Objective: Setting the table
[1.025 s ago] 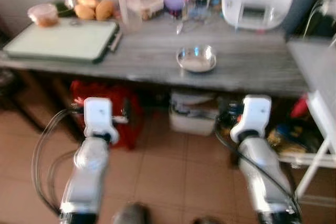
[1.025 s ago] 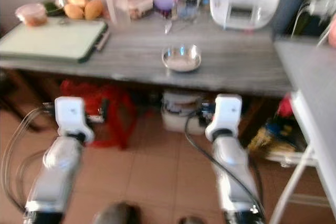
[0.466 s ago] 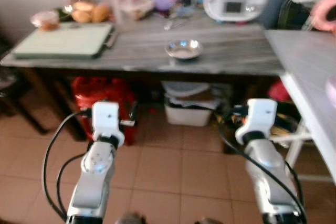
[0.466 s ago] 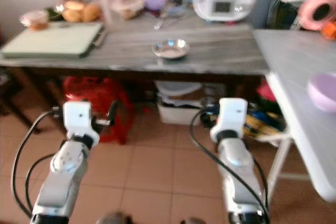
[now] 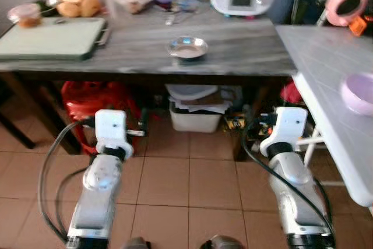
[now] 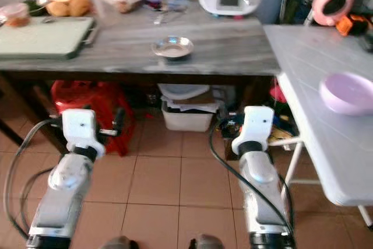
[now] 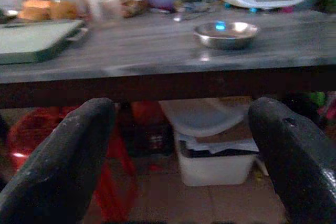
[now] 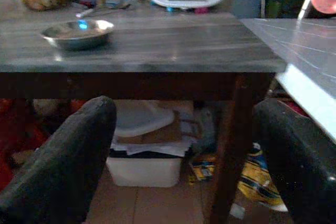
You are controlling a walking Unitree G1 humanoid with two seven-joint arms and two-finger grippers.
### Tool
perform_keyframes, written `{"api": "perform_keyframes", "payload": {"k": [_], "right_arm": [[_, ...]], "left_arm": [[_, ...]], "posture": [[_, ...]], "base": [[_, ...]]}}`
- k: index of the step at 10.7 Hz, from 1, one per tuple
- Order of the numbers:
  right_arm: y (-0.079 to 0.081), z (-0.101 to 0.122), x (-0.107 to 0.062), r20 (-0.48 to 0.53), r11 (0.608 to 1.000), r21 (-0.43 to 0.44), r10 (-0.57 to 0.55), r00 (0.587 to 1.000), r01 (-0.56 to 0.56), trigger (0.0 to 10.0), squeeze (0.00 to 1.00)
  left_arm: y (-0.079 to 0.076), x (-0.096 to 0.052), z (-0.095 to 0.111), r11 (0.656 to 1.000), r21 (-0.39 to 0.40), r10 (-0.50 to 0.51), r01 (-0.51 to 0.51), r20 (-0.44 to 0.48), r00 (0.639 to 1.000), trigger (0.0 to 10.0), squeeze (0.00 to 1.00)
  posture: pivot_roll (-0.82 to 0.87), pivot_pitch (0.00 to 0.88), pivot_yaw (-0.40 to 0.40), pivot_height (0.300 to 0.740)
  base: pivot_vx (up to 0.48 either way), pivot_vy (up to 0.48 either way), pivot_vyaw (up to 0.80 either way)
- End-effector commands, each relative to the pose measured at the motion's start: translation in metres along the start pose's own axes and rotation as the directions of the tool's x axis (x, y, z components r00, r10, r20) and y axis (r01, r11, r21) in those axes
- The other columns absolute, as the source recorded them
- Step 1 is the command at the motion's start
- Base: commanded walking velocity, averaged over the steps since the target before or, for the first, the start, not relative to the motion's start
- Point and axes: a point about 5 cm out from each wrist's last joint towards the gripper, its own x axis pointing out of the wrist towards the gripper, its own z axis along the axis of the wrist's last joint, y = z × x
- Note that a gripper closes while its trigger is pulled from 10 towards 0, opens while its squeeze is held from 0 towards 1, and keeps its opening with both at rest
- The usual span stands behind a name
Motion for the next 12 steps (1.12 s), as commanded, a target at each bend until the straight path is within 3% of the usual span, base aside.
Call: {"api": "perform_keyframes", "payload": {"k": [1,2,12], "right_arm": [[0.0005,0.0069,0.0021,0.029,1.0,0.005,0.003,1.0,-0.003,10.0,0.86],[0.0005,0.0067,0.0025,0.028,1.0,0.005,0.003,1.0,-0.003,10.0,0.0],[0.0035,0.0071,0.0005,0.028,0.999,0.03,0.022,0.999,-0.023,10.0,0.0]], "left_arm": [[0.0028,0.0008,0.0034,1.0,0.009,0.002,-0.002,0.013,1.0,10.0,0.0],[0.0032,0.0007,0.0032,1.0,0.008,0.003,-0.003,0.011,1.0,10.0,0.0],[0.0023,-0.0007,0.0034,1.0,-0.002,-0.005,0.005,0.008,1.0,10.0,0.0]], "posture": [[0.01,0.0,0.007,0.74],[0.0,0.0,0.008,0.74],[0.0,0.0,0.016,0.74]], "base": [[0.0,-0.394,0.0],[0.0,-0.398,0.0],[0.0,-0.381,-0.06]]}}
